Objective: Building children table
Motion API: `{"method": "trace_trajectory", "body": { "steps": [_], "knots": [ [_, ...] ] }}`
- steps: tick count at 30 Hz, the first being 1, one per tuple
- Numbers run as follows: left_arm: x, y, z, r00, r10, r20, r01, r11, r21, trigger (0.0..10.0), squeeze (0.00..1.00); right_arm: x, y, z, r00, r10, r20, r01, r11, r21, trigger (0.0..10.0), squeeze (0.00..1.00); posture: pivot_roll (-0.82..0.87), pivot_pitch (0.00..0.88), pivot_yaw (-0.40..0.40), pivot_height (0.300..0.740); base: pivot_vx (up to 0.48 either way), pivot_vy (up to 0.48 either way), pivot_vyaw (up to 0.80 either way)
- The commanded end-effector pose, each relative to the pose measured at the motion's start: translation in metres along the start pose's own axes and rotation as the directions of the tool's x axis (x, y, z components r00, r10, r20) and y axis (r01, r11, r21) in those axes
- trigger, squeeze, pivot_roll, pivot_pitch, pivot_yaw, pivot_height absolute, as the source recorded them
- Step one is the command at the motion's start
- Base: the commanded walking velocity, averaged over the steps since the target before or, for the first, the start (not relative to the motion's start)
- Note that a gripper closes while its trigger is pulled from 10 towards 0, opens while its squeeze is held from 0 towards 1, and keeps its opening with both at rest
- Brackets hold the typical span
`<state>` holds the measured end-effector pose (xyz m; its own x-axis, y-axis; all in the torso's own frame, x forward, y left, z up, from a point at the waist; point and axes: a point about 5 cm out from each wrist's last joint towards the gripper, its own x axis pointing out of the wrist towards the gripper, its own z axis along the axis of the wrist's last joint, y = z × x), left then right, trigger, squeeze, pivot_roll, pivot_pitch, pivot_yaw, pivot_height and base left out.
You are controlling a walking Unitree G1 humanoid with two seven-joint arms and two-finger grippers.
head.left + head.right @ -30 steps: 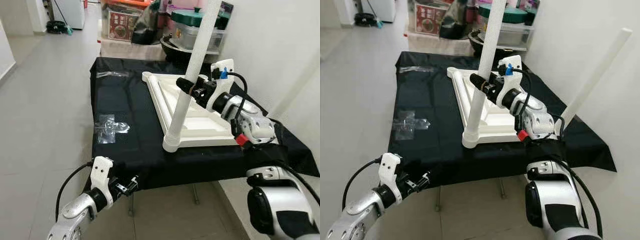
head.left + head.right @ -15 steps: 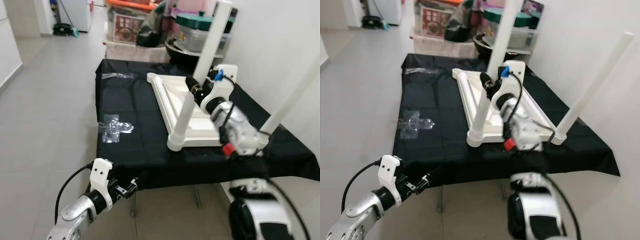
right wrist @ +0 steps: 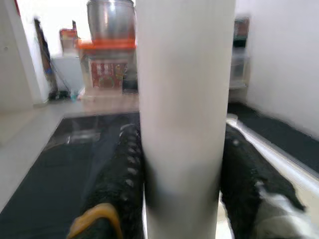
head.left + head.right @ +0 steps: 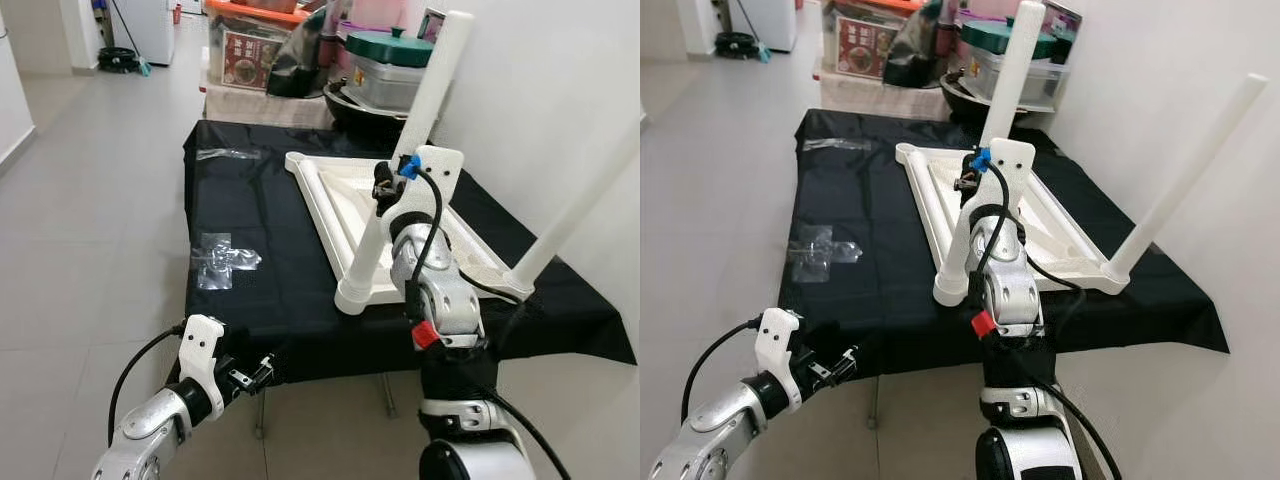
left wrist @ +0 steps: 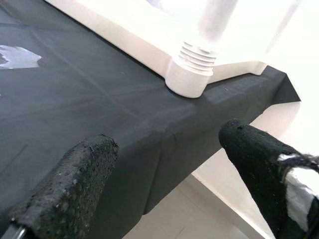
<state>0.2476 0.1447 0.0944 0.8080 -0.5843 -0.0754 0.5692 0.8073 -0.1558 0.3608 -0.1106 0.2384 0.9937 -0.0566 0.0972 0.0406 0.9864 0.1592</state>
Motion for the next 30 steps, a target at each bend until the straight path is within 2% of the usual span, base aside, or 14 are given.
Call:
{"method": "trace_trajectory", "body": {
  "steps": [1, 3, 4, 10, 13, 19, 20, 21, 22, 23, 25, 27, 28, 30],
  "knots": [
    [0.001, -0.003, -0.001, 1.000, -0.007, 0.001, 0.007, 1.000, -0.011, 10.0, 0.00, -0.002, -0.007, -0.013, 0.997, -0.032, -0.065, 0.032, 0.999, -0.008, 10.0, 1.00, 0.05, 0.000, -0.158, 0.740, 0.000, 0.000, 0.00],
    [0.001, -0.003, -0.001, 1.000, -0.006, 0.001, 0.006, 1.000, -0.011, 10.0, 0.00, -0.002, -0.008, -0.011, 0.998, -0.021, -0.065, 0.021, 1.000, -0.012, 10.0, 1.00, 0.05, 0.000, -0.157, 0.740, 0.000, 0.000, 0.00],
    [0.001, -0.002, -0.001, 1.000, -0.006, 0.001, 0.006, 1.000, -0.011, 10.0, 0.00, -0.002, -0.009, -0.009, 0.998, -0.011, -0.059, 0.010, 1.000, -0.010, 10.0, 0.00, 0.05, 0.000, -0.157, 0.740, 0.000, 0.000, 0.00],
    [0.002, -0.001, 0.001, 1.000, -0.007, 0.005, 0.007, 1.000, -0.005, 10.0, 0.00, 0.006, -0.018, 0.010, 0.979, 0.202, 0.018, -0.202, 0.979, 0.027, 10.0, 0.00, 0.06, 0.000, -0.159, 0.740, 0.000, 0.000, 0.00],
    [0.001, 0.002, 0.002, 1.000, -0.002, 0.007, 0.002, 1.000, -0.001, 10.0, 0.00, 0.013, -0.044, 0.034, 0.915, 0.397, 0.065, -0.397, 0.918, -0.019, 10.0, 0.00, 0.04, 0.000, -0.154, 0.740, 0.000, 0.000, 0.00],
    [0.003, -0.001, 0.000, 1.000, -0.008, 0.006, 0.008, 1.000, -0.003, 10.0, 0.00, 0.017, -0.059, 0.034, 0.893, 0.449, 0.019, -0.446, 0.891, -0.079, 10.0, 0.00, 0.04, 0.000, -0.157, 0.740, 0.000, 0.000, 0.00],
    [0.005, -0.002, 0.001, 1.000, -0.010, 0.010, 0.010, 1.000, -0.006, 10.0, 0.00, 0.017, -0.058, 0.031, 0.879, 0.476, 0.001, -0.474, 0.876, -0.084, 6.9, 0.00, 0.04, 0.000, -0.156, 0.740, 0.000, 0.000, 0.00],
    [0.005, -0.002, 0.001, 1.000, -0.010, 0.013, 0.010, 1.000, -0.007, 10.0, 0.00, 0.017, -0.057, 0.029, 0.869, 0.494, -0.009, -0.493, 0.866, -0.085, 6.9, 0.00, 0.04, 0.000, -0.155, 0.740, 0.000, 0.000, 0.00],
    [0.006, -0.002, 0.001, 1.000, -0.011, 0.015, 0.011, 1.000, -0.008, 10.0, 0.00, 0.017, -0.054, 0.026, 0.852, 0.522, -0.019, -0.522, 0.850, -0.070, 2.3, 0.00, 0.02, 0.000, -0.151, 0.740, 0.000, 0.000, 0.00],
    [0.005, -0.001, 0.000, 1.000, -0.012, 0.014, 0.012, 1.000, -0.007, 10.0, 0.00, 0.016, -0.052, 0.024, 0.830, 0.557, -0.026, -0.557, 0.827, -0.071, 0.0, 0.00, 0.02, 0.000, -0.151, 0.740, 0.000, 0.000, 0.00],
    [0.005, -0.001, 0.000, 1.000, -0.013, 0.012, 0.013, 1.000, -0.006, 10.0, 0.00, 0.014, -0.049, 0.021, 0.795, 0.605, -0.043, -0.606, 0.791, -0.086, 0.0, 0.00, 0.00, 0.000, -0.144, 0.740, 0.000, 0.000, 0.00],
    [0.005, -0.001, 0.000, 1.000, -0.013, 0.012, 0.013, 1.000, -0.006, 10.0, 0.00, 0.014, -0.049, 0.021, 0.795, 0.605, -0.043, -0.606, 0.791, -0.086, 0.0, 0.00, 0.00, 0.000, -0.144, 0.740, 0.000, 0.000, 0.00],
    [0.004, 0.000, -0.001, 1.000, -0.015, 0.010, 0.015, 1.000, -0.005, 10.0, 0.00, 0.012, -0.047, 0.019, 0.763, 0.643, -0.058, -0.646, 0.758, -0.093, 0.0, 0.00, -0.01, 0.000, -0.136, 0.740, 0.000, 0.000, 0.00],
    [0.005, 0.000, -0.001, 1.000, -0.018, 0.008, 0.018, 1.000, -0.004, 10.0, 0.00, 0.015, -0.049, 0.016, 0.778, 0.624, -0.072, -0.628, 0.771, -0.108, 0.0, 0.00, -0.01, 0.000, -0.135, 0.740, 0.000, 0.000, 0.00]
  ]
}}
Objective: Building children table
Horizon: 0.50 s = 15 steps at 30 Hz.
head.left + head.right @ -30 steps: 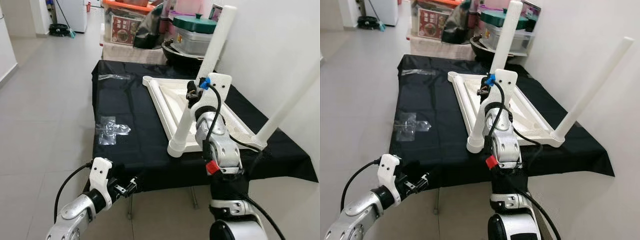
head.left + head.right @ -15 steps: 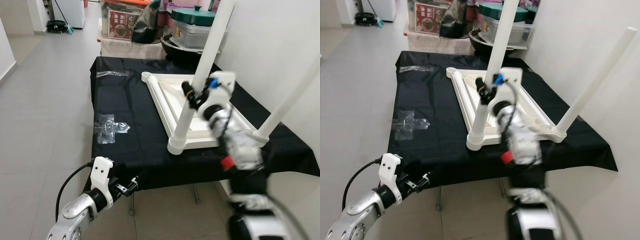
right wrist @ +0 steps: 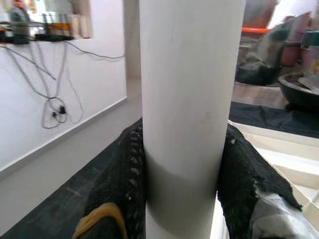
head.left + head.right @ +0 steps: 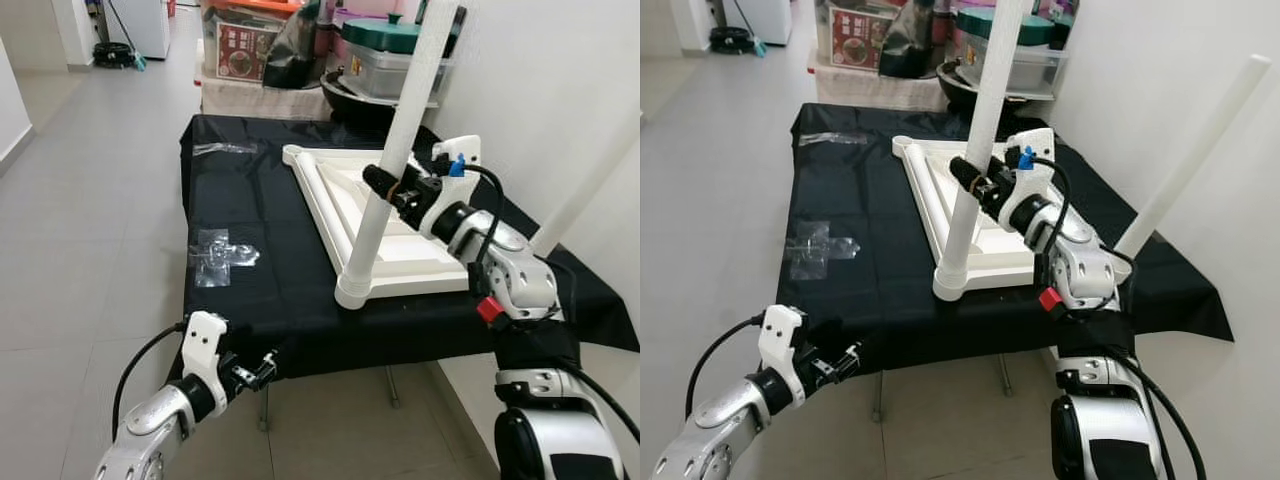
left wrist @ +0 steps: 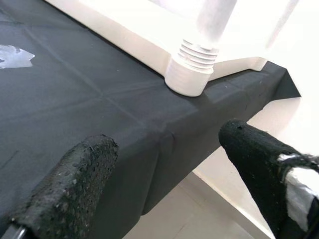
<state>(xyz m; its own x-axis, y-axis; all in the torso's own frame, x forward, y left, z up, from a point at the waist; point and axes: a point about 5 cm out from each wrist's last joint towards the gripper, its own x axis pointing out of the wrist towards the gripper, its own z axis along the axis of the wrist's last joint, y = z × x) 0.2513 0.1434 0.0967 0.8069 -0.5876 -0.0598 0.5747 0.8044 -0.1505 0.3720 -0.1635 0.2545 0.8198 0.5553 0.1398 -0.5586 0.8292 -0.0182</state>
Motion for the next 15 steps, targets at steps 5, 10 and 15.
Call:
{"method": "trace_trajectory", "body": {
  "steps": [5, 10, 15],
  "knots": [
    [0.003, -0.002, -0.004, 1.000, -0.023, -0.008, 0.023, 1.000, -0.011, 10.0, 0.00, 0.002, -0.016, -0.025, 0.899, -0.434, -0.061, 0.436, 0.900, 0.018, 0.0, 0.00, -0.03, 0.000, -0.114, 0.740, 0.000, 0.000, 0.00],
    [0.003, -0.002, -0.005, 0.999, -0.031, -0.015, 0.031, 0.999, -0.010, 10.0, 0.00, -0.003, -0.006, -0.045, 0.756, -0.647, -0.100, 0.652, 0.757, 0.035, 0.0, 0.00, -0.03, 0.000, -0.103, 0.740, 0.000, 0.000, 0.00],
    [0.003, -0.001, -0.003, 0.999, -0.036, -0.018, 0.036, 0.999, -0.006, 10.0, 0.00, -0.002, 0.024, -0.056, 0.699, -0.707, -0.108, 0.713, 0.700, 0.037, 0.0, 0.00, -0.03, 0.000, -0.105, 0.740, 0.000, 0.000, 0.00]
  ]
}}
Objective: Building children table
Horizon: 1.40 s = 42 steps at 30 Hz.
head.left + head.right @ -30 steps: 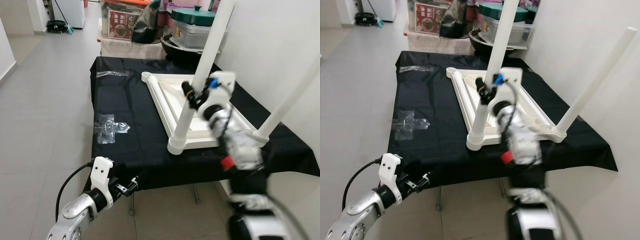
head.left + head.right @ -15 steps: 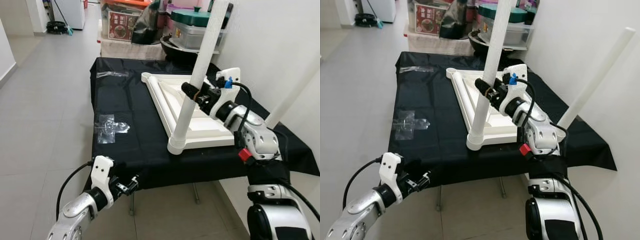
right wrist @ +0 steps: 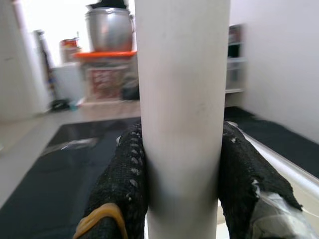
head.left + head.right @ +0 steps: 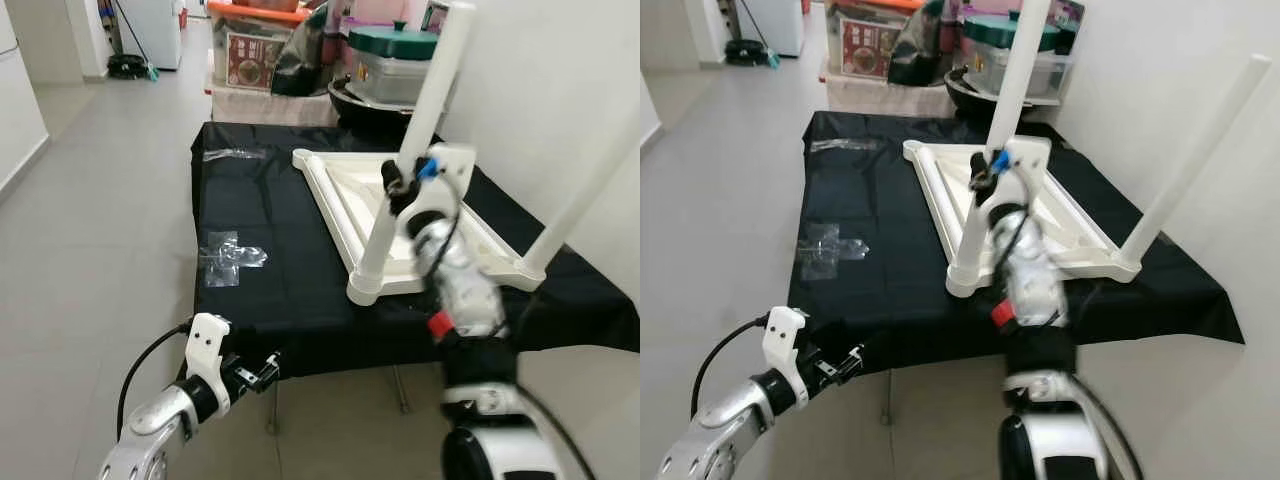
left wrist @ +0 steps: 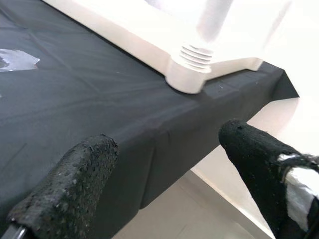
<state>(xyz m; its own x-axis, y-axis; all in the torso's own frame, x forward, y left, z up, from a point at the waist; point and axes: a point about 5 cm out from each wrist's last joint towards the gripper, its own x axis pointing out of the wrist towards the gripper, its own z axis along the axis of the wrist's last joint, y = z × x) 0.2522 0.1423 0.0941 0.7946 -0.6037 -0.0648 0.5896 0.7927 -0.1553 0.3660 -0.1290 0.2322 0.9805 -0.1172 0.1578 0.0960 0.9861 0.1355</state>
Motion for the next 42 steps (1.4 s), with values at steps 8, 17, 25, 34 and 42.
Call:
{"method": "trace_trajectory", "body": {
  "steps": [8, 17, 25, 34, 42],
  "knots": [
    [0.003, -0.002, -0.001, 1.000, -0.014, -0.005, 0.014, 1.000, -0.004, 10.0, 0.00, -0.001, 0.009, -0.029, 0.986, 0.068, -0.152, -0.074, 0.997, -0.034, 10.0, 0.00, 0.00, 0.000, -0.119, 0.740, 0.000, 0.000, 0.00],
    [0.000, 0.003, 0.003, 1.000, 0.001, -0.002, -0.001, 1.000, 0.008, 10.0, 0.00, 0.005, 0.008, -0.016, 0.984, 0.151, -0.096, -0.149, 0.988, 0.025, 10.0, 0.00, 0.03, 0.000, -0.130, 0.740, 0.000, 0.000, 0.00],
    [-0.001, 0.002, 0.003, 1.000, 0.004, -0.002, -0.004, 1.000, 0.008, 10.0, 0.00, 0.010, 0.007, 0.010, 0.899, 0.439, 0.006, -0.436, 0.891, 0.127, 10.0, 0.00, 0.04, 0.000, -0.137, 0.740, 0.000, 0.000, 0.00],
    [-0.001, 0.002, 0.002, 1.000, 0.008, -0.002, -0.008, 1.000, 0.007, 10.0, 0.00, 0.025, -0.024, 0.043, 0.739, 0.674, 0.020, -0.673, 0.739, -0.039, 8.4, 0.00, 0.05, 0.000, -0.148, 0.740, 0.000, 0.000, 0.00],
    [-0.003, 0.002, 0.001, 1.000, 0.014, -0.005, -0.014, 1.000, 0.009, 10.0, 0.00, 0.037, -0.037, 0.042, 0.808, 0.589, 0.010, -0.586, 0.807, -0.074, 0.0, 0.00, 0.05, 0.000, -0.148, 0.740, 0.000, 0.000, 0.00]
  ]
}}
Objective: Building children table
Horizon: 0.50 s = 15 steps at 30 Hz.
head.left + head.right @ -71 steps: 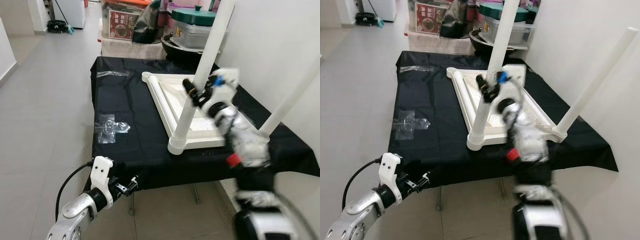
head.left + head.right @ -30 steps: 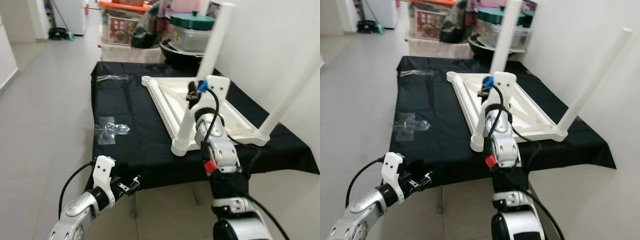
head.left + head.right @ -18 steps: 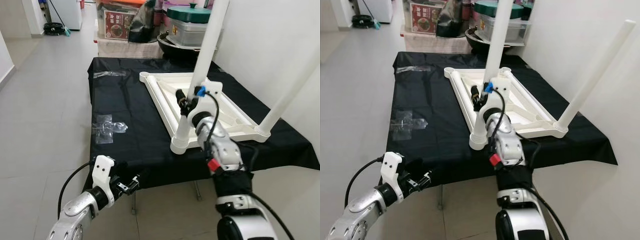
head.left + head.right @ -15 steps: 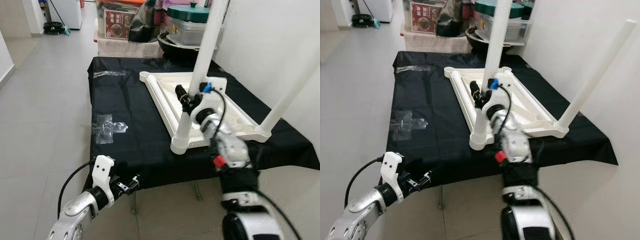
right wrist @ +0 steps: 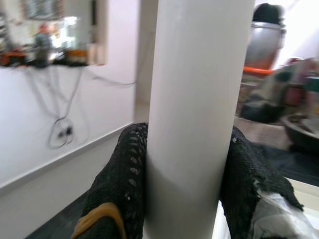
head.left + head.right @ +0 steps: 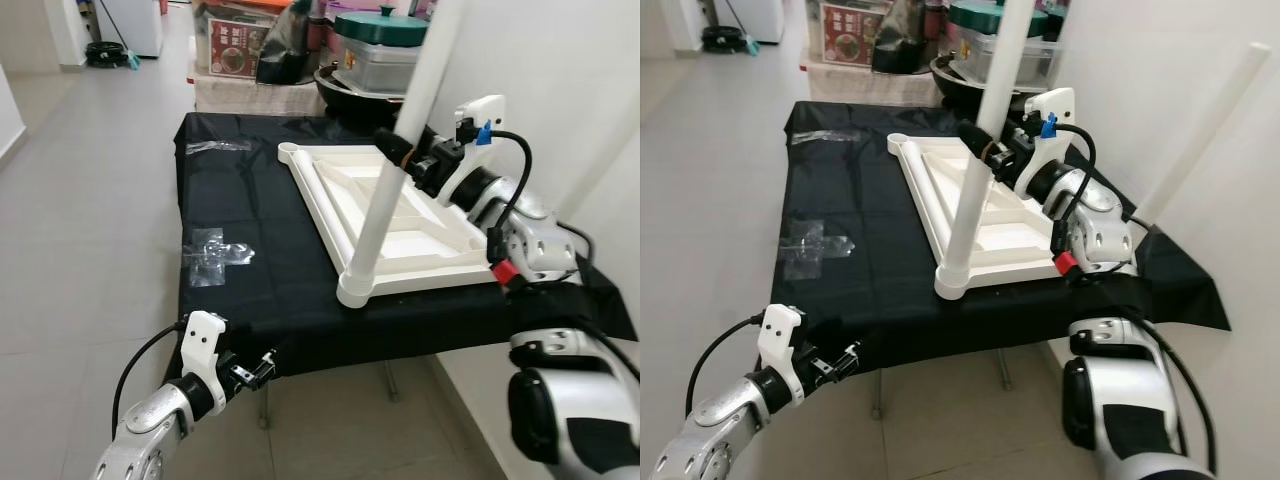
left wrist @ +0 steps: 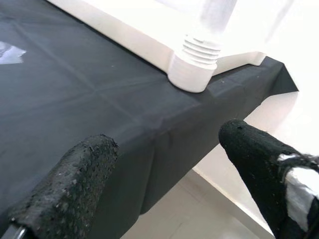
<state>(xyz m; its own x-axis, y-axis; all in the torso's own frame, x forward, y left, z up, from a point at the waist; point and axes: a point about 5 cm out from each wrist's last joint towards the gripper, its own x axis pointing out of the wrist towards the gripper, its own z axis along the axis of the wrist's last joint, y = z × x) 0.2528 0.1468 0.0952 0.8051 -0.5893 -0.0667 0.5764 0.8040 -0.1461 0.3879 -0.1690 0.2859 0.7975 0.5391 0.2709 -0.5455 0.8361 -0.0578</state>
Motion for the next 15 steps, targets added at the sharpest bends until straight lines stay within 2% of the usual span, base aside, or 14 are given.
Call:
{"method": "trace_trajectory", "body": {
  "steps": [1, 5, 8, 11, 12, 13, 15],
  "knots": [
    [-0.002, -0.001, 0.000, 1.000, -0.003, -0.007, 0.003, 1.000, 0.002, 10.0, 0.00, -0.003, -0.005, -0.016, 0.990, -0.132, -0.051, 0.132, 0.991, -0.006, 0.0, 0.00, 0.06, 0.000, -0.148, 0.740, 0.000, 0.000, 0.00],
    [-0.002, -0.001, 0.000, 1.000, -0.002, -0.008, 0.002, 1.000, 0.003, 10.0, 0.00, -0.003, 0.000, -0.023, 0.987, -0.155, -0.042, 0.157, 0.987, 0.031, 0.0, 0.00, 0.06, 0.000, -0.144, 0.740, 0.000, 0.000, 0.00],
    [-0.003, -0.001, 0.001, 1.000, -0.006, -0.011, 0.006, 1.000, 0.004, 10.0, 0.00, -0.007, 0.017, -0.050, 0.986, -0.147, -0.080, 0.154, 0.984, 0.092, 0.0, 0.00, 0.06, 0.000, -0.138, 0.740, 0.000, 0.000, 0.00],
    [-0.003, -0.001, 0.001, 1.000, -0.007, -0.013, 0.007, 1.000, 0.004, 10.0, 0.00, -0.008, 0.021, -0.057, 0.982, -0.158, -0.102, 0.168, 0.981, 0.100, 0.0, 0.00, 0.06, 0.000, -0.138, 0.740, 0.000, 0.000, 0.00],
    [-0.003, -0.001, 0.001, 1.000, -0.008, -0.014, 0.008, 1.000, 0.006, 10.0, 0.00, -0.012, 0.020, -0.064, 0.965, -0.223, -0.141, 0.235, 0.969, 0.076, 0.0, 0.00, 0.05, 0.000, -0.137, 0.740, 0.000, 0.000, 0.00],
    [-0.003, 0.000, 0.001, 1.000, -0.007, -0.015, 0.008, 1.000, 0.007, 10.0, 0.00, -0.017, 0.015, -0.071, 0.914, -0.364, -0.178, 0.375, 0.926, 0.033, 0.0, 0.00, 0.05, 0.000, -0.139, 0.740, 0.000, 0.000, 0.00],
    [-0.003, 0.000, 0.001, 1.000, -0.007, -0.015, 0.008, 1.000, 0.007, 10.0, 0.00, -0.017, 0.015, -0.071, 0.914, -0.364, -0.178, 0.375, 0.926, 0.033, 0.0, 0.00, 0.05, 0.000, -0.139, 0.740, 0.000, 0.000, 0.00]
  ]
}}
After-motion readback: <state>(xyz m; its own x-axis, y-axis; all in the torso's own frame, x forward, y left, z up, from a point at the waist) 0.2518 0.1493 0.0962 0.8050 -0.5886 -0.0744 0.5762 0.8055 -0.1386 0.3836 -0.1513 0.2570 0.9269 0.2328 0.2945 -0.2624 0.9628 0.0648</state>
